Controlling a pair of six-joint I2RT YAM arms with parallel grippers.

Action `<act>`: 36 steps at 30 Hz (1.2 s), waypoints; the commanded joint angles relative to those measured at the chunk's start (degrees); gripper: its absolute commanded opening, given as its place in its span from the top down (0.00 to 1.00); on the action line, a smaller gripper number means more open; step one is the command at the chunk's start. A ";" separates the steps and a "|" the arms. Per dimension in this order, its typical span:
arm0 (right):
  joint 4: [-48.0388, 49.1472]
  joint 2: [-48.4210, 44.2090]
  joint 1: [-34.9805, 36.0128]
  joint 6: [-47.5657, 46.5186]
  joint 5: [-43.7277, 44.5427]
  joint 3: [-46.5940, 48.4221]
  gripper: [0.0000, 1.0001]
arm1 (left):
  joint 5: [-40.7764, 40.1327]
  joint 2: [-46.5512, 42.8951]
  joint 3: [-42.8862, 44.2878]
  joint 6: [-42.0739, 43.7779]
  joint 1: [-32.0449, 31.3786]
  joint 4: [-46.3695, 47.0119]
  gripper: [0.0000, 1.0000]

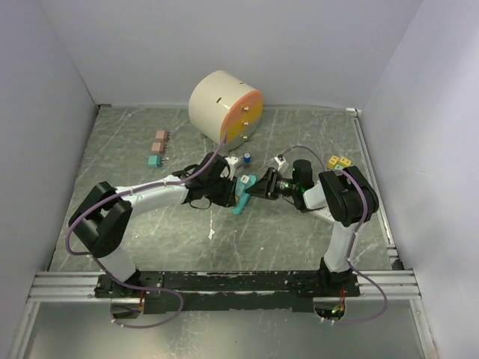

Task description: Pull the plug off the socket

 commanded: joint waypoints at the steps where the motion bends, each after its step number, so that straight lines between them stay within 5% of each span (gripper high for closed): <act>1: 5.81 2.99 0.09 1.83 -0.33 -1.02 0.63 | 5.71 -1.29 -0.39 -1.42 -0.33 3.11 0.93; 15: -4.74 4.43 0.14 -3.51 7.19 0.15 0.86 | -3.42 -1.69 4.20 -0.49 -5.93 2.39 0.93; 36: -17.54 3.16 1.52 -9.51 17.17 2.86 0.91 | -8.25 -6.75 7.63 -3.41 -6.32 -5.74 0.93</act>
